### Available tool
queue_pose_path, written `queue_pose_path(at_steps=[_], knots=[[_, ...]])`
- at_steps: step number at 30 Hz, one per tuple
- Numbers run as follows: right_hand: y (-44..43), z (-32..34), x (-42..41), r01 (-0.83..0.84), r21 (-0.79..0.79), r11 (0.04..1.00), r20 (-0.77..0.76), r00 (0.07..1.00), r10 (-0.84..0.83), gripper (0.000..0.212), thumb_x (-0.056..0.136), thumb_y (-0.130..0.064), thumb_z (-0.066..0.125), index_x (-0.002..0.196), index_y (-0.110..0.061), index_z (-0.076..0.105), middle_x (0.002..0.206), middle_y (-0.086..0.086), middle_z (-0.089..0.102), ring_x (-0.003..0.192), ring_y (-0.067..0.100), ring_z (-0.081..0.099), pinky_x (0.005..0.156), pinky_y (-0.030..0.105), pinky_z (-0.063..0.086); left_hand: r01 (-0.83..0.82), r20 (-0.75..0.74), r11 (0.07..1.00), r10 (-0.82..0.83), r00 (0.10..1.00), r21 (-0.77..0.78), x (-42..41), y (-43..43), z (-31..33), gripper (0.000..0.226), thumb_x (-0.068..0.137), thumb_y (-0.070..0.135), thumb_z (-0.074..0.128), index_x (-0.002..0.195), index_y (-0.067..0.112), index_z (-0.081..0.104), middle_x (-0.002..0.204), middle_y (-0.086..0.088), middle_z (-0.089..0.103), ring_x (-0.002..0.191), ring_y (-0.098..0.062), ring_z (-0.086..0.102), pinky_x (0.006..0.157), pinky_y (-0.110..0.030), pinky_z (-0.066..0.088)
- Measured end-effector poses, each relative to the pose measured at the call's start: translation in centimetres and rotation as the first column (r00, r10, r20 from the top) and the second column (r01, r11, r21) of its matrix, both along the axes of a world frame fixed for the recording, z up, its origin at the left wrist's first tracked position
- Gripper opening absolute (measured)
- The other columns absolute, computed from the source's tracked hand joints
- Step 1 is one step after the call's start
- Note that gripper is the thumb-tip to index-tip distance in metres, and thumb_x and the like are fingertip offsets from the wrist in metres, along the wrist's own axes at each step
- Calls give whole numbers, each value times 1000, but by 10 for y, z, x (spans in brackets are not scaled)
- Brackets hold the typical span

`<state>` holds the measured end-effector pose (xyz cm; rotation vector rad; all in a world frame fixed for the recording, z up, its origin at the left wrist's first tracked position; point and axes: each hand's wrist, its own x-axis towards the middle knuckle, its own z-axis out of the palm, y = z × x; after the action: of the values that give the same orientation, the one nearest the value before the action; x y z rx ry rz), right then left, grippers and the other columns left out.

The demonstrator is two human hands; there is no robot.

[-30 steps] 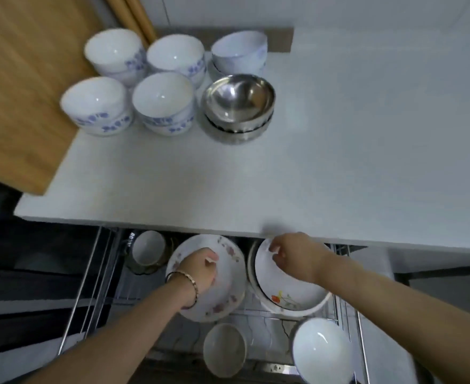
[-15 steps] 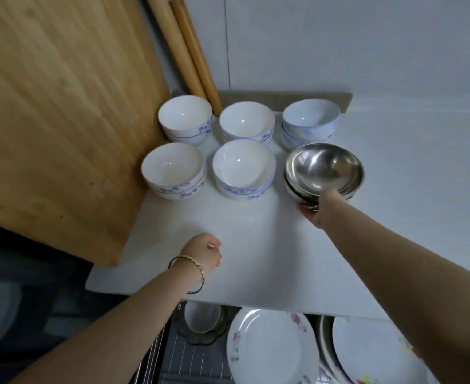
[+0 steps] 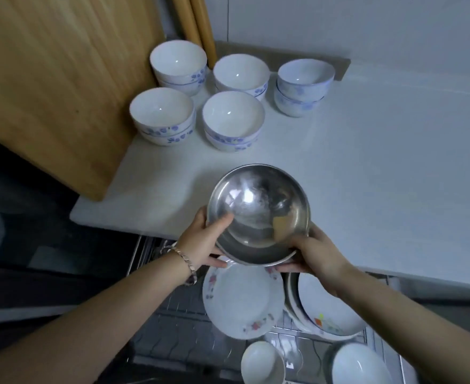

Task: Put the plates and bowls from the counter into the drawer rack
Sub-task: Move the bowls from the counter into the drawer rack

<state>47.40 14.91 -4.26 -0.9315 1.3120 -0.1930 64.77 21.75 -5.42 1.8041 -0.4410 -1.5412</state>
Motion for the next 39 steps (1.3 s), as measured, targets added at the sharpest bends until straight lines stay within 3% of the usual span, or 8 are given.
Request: queue_pose_path(at_steps=[5,10,14,20,24,27,31,39], knots=[[27,-13,-2,-287,-39,957,-71,956,283,45,85,2,49,122,-23,42,80,1,64,56,13,65,62,29,58,-86,56,993,82,995,76,7,42,-15,32,93,0,48,114,23,41,102,-9,54,72,-20,59,38,-25,55],[78,-76,7,-445,135,885,-109,882,459,62,85,-16,63,139,-22,34,97,12,67,80,23,64,68,28,55,-116,146,952,77,986,283,9,126,-68,42,89,-7,52,128,7,44,96,-12,60,84,-30,62,59,-36,57],[103,-141,18,-397,192,898,-196,881,431,65,85,-29,64,140,-13,33,114,18,66,86,23,63,67,26,51,-83,273,922,-25,962,379,21,159,-120,50,86,-2,59,133,5,45,125,-20,59,111,-33,58,91,-35,48],[124,-218,6,-321,225,920,-333,862,382,42,87,-10,56,127,-3,47,92,16,61,65,25,57,53,21,41,42,263,877,-189,946,478,31,168,-197,66,86,8,63,142,17,31,137,-15,49,117,-32,52,87,-29,42],[126,-249,1,-338,260,904,-370,830,417,29,90,2,49,119,2,50,96,23,59,51,8,54,46,12,38,4,262,863,-158,952,505,34,168,-230,57,90,9,57,141,16,35,135,-16,51,121,-33,52,92,-35,44],[125,-262,-1,-334,255,908,-407,814,414,26,89,-1,48,115,-4,53,116,24,62,73,25,60,55,19,41,-9,262,855,-149,954,518,38,168,-244,55,91,11,56,141,16,36,136,-16,52,123,-33,51,96,-35,44],[119,-268,-5,-392,248,886,-453,761,464,38,85,-1,51,122,-4,56,121,17,64,106,31,63,88,33,46,20,252,848,-179,951,530,46,167,-252,61,88,17,61,143,17,34,137,-16,51,123,-34,51,90,-33,43],[110,-262,1,-397,250,883,-453,758,470,20,85,0,45,95,-14,55,73,12,63,62,21,57,57,20,38,61,236,784,-258,937,617,47,163,-260,61,89,31,60,142,17,33,130,-17,55,114,-34,57,84,-35,48]])
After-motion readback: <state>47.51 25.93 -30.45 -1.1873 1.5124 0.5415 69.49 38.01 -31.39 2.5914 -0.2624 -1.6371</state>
